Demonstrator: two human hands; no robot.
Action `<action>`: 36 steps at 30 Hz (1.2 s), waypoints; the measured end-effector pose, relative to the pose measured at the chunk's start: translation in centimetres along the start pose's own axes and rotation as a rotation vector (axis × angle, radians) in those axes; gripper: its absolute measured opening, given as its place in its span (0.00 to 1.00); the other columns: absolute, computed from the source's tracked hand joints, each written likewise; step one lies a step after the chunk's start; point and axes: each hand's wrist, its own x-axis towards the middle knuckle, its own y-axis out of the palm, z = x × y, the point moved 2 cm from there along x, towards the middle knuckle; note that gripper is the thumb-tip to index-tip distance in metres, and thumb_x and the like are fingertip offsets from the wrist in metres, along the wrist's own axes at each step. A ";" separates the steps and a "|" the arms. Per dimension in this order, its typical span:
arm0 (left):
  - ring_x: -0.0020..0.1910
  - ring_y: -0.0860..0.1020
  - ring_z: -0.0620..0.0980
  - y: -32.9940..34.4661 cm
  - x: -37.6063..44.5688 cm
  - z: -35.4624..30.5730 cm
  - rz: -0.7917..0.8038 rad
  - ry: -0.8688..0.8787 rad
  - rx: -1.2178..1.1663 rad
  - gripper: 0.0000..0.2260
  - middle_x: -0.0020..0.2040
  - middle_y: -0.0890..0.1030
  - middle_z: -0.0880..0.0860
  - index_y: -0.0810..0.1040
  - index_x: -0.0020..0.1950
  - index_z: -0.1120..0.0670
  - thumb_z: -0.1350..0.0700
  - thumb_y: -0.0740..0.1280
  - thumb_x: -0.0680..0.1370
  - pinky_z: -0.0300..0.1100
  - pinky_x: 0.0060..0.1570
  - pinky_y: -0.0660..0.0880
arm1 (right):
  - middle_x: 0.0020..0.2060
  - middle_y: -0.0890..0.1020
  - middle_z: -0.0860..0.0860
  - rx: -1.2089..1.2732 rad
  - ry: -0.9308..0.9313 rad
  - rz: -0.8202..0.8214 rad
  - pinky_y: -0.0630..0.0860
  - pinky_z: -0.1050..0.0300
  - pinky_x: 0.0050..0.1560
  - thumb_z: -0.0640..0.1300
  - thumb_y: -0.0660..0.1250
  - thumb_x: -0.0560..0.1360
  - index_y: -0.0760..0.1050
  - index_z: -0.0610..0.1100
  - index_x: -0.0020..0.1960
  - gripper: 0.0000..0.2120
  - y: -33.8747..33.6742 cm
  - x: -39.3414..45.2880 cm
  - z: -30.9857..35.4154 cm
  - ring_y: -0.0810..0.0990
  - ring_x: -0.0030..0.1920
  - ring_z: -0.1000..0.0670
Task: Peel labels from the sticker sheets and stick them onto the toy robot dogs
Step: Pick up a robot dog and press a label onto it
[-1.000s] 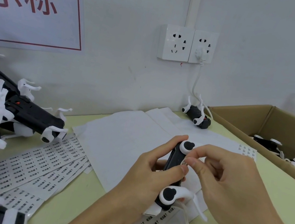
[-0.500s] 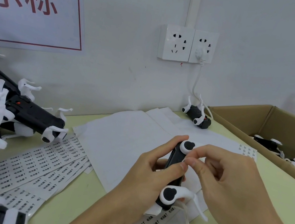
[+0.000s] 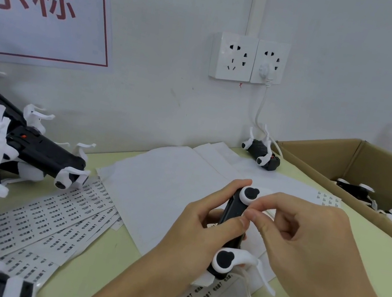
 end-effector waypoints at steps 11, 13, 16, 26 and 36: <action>0.44 0.76 0.48 0.1 -0.1 -0.1 -0.009 0.007 0.022 0.19 0.43 0.78 0.51 0.76 0.62 0.28 0.49 0.67 0.75 0.45 0.53 0.75 | 0.21 0.57 0.62 -0.096 -0.085 -0.019 0.63 0.62 0.27 0.47 0.71 0.70 0.82 0.50 0.38 0.03 -0.3 0.1 0.8 0.60 0.22 0.58; 0.44 0.76 0.48 0.1 0.0 -0.1 -0.007 0.009 0.022 0.19 0.43 0.79 0.51 0.76 0.62 0.28 0.49 0.66 0.75 0.45 0.54 0.75 | 0.21 0.57 0.62 -0.085 -0.084 -0.027 0.63 0.63 0.28 0.47 0.71 0.70 0.83 0.50 0.38 0.03 -0.3 0.1 0.8 0.61 0.23 0.57; 0.44 0.76 0.47 0.1 -0.1 -0.1 -0.003 0.013 0.025 0.19 0.43 0.79 0.51 0.76 0.62 0.28 0.49 0.66 0.75 0.43 0.52 0.75 | 0.20 0.58 0.61 -0.069 -0.069 -0.041 0.63 0.66 0.28 0.46 0.72 0.69 0.83 0.50 0.37 0.03 -0.3 0.1 0.8 0.64 0.24 0.56; 0.44 0.77 0.46 0.0 0.0 -0.1 -0.012 0.012 0.036 0.19 0.43 0.79 0.50 0.76 0.61 0.27 0.49 0.66 0.75 0.42 0.51 0.76 | 0.19 0.59 0.60 -0.052 -0.054 -0.100 0.63 0.72 0.29 0.46 0.75 0.69 0.84 0.49 0.37 0.03 0.1 0.0 0.6 0.66 0.24 0.58; 0.42 0.80 0.48 -0.2 0.0 0.3 -0.037 -0.037 -0.068 0.20 0.42 0.81 0.52 0.78 0.62 0.29 0.50 0.69 0.73 0.41 0.48 0.79 | 0.19 0.59 0.59 -0.095 -0.037 -0.039 0.65 0.66 0.28 0.42 0.76 0.71 0.80 0.50 0.40 0.07 0.0 0.1 0.2 0.66 0.24 0.56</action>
